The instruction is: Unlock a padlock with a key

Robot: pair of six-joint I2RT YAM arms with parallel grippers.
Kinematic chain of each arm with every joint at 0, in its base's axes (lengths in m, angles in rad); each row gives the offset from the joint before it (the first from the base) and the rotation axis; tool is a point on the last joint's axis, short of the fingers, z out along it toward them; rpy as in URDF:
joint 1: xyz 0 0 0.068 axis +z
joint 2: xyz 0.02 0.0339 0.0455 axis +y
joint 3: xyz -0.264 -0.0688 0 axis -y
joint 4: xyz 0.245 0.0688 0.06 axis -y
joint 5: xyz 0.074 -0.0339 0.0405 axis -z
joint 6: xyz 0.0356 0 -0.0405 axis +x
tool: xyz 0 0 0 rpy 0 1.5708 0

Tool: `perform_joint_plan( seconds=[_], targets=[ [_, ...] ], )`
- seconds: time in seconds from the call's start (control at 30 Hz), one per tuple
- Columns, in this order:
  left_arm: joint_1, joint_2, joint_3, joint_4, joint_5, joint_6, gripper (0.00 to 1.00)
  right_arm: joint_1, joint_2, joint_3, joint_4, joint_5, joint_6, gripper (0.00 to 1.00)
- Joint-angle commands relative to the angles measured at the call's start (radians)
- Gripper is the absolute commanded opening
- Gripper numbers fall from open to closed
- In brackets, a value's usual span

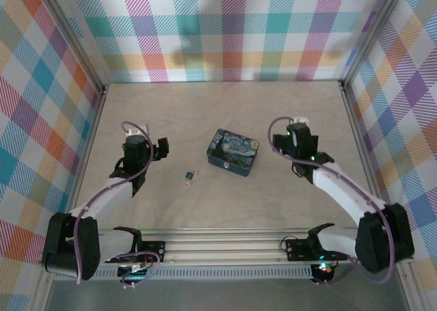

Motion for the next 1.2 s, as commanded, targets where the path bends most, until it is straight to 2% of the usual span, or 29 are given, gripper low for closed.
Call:
perform_joint_plan(
  seconds=[0.0, 0.13, 0.37, 0.53, 0.77, 0.83, 0.93, 1.0, 1.07, 1.17],
  targets=[
    [-0.005, 0.035, -0.099, 0.213, -0.035, 0.043, 1.0, -0.038, -0.084, -0.11, 0.211, 0.003, -0.137, 1.0],
    [-0.004, 0.075, -0.157, 0.334, -0.076, 0.093, 1.0, -0.127, -0.126, -0.202, 0.268, -0.033, -0.131, 1.0],
    [-0.004, 0.155, -0.179, 0.501, -0.021, 0.158, 1.0, -0.217, -0.095, -0.374, 0.56, -0.067, -0.131, 1.0],
    [0.007, 0.256, -0.216, 0.686, -0.066, 0.137, 1.0, -0.25, -0.072, -0.462, 0.778, -0.12, -0.138, 1.0],
    [0.015, 0.315, -0.154, 0.619, 0.016, 0.155, 1.0, -0.303, 0.072, -0.497, 1.029, -0.2, -0.157, 1.0],
    [0.021, 0.326, -0.155, 0.635, 0.019, 0.15, 1.0, -0.31, 0.083, -0.454, 0.955, -0.23, -0.145, 1.0],
    [0.042, 0.394, -0.129, 0.656, 0.034, 0.131, 1.0, -0.322, 0.143, -0.456, 1.037, -0.275, -0.118, 1.0],
    [0.081, 0.381, -0.083, 0.538, 0.103, 0.107, 1.0, -0.325, 0.218, -0.452, 1.104, -0.278, -0.107, 1.0],
    [0.094, 0.385, -0.076, 0.526, 0.128, 0.101, 1.0, -0.328, 0.297, -0.438, 1.175, -0.29, -0.107, 1.0],
    [0.094, 0.39, -0.079, 0.545, 0.127, 0.102, 1.0, -0.329, 0.323, -0.397, 1.109, -0.333, -0.123, 1.0]
  ],
)
